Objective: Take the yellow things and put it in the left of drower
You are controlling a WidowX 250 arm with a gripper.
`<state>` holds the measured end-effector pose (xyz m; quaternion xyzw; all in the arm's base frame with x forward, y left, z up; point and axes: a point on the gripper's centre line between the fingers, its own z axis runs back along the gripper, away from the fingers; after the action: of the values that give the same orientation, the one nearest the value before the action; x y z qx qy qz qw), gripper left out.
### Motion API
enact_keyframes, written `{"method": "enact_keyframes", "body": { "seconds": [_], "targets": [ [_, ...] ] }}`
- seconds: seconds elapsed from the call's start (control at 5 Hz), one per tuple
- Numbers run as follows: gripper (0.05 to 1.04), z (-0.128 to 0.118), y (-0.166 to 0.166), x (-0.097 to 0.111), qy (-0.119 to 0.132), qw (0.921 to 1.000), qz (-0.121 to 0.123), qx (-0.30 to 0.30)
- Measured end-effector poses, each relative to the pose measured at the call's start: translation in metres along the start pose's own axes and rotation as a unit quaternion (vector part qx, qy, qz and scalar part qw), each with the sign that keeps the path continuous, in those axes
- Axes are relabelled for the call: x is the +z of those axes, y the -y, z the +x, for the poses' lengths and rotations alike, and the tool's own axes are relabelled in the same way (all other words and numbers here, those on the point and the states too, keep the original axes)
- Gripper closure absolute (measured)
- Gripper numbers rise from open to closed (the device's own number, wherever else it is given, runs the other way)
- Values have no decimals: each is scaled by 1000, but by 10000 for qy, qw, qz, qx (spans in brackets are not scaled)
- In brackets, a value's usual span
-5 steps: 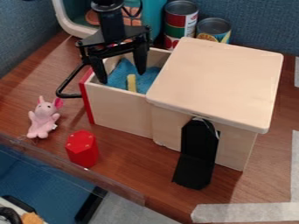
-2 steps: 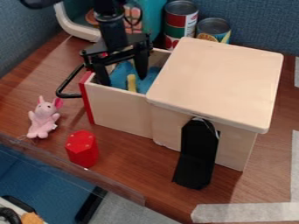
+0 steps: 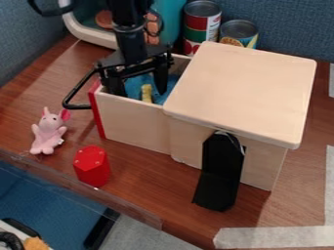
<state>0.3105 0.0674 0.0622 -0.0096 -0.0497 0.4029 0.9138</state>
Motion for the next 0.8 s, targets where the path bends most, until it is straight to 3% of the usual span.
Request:
{"method": "enact_keyframes", "body": {
  "seconds": [0.4,0.6,0.8],
  "targets": [
    [747,2,1,-5,40,10000,29,39],
    [911,1,2,-4,21,10000,-10,18],
    [930,-3,4,5,-33,9999,-129,-39]
  ]
}}
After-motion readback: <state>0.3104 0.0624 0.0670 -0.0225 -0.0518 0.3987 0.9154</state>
